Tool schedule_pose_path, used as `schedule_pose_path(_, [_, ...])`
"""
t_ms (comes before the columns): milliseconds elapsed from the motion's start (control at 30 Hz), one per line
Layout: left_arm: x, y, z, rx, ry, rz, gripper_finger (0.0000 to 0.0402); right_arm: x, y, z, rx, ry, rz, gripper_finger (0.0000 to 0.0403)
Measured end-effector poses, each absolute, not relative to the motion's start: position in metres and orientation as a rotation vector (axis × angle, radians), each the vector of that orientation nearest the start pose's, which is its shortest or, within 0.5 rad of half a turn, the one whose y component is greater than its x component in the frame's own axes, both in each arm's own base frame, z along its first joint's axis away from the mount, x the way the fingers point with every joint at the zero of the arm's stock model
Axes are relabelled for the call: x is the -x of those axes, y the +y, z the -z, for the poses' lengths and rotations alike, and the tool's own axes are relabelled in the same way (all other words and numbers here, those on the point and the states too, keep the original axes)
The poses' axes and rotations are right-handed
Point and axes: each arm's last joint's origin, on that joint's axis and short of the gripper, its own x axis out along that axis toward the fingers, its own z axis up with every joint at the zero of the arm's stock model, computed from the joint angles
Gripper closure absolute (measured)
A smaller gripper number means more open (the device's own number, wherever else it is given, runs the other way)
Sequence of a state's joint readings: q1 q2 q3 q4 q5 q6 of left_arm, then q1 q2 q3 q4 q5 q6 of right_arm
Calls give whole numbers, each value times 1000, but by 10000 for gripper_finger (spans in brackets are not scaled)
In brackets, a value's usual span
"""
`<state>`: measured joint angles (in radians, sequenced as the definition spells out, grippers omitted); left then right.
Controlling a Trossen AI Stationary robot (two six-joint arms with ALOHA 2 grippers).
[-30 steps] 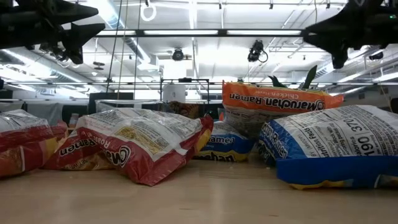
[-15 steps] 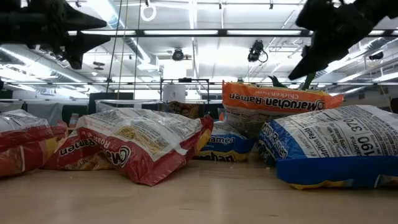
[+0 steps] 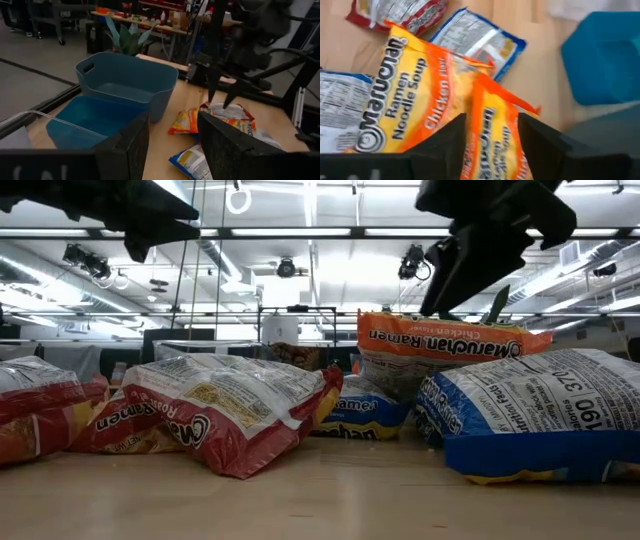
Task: Sort Maruchan noodles
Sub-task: Put the orange noodle pack into the green bin
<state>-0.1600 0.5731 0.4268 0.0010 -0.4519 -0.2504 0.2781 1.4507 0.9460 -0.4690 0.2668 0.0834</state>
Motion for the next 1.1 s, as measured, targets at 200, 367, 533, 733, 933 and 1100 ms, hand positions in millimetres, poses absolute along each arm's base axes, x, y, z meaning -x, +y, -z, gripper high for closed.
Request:
schedule_pose_path(200, [-150,-10,-254,184,135,-362,230,-300,79,-208,222,1054,23,169])
schedule_pose_path(367, [-152,-10,-252,142,151,-398,230,-308,81,-192,256,1138,27,185])
schedule_pose_path(533, [-152,-9,-252,139,149,-405,230,-313,78,-179,281,1175,61,237])
schedule_pose_path(733, [-152,-9,-252,142,148,-406,230,-313,73,-178,329,1186,83,301])
schedule_pose_path(933, [-152,-9,-252,150,146,-406,230,-307,70,-188,388,1178,104,358])
schedule_pose_path(1100, [-152,-9,-253,151,144,-406,230,-299,68,-210,394,1118,118,390])
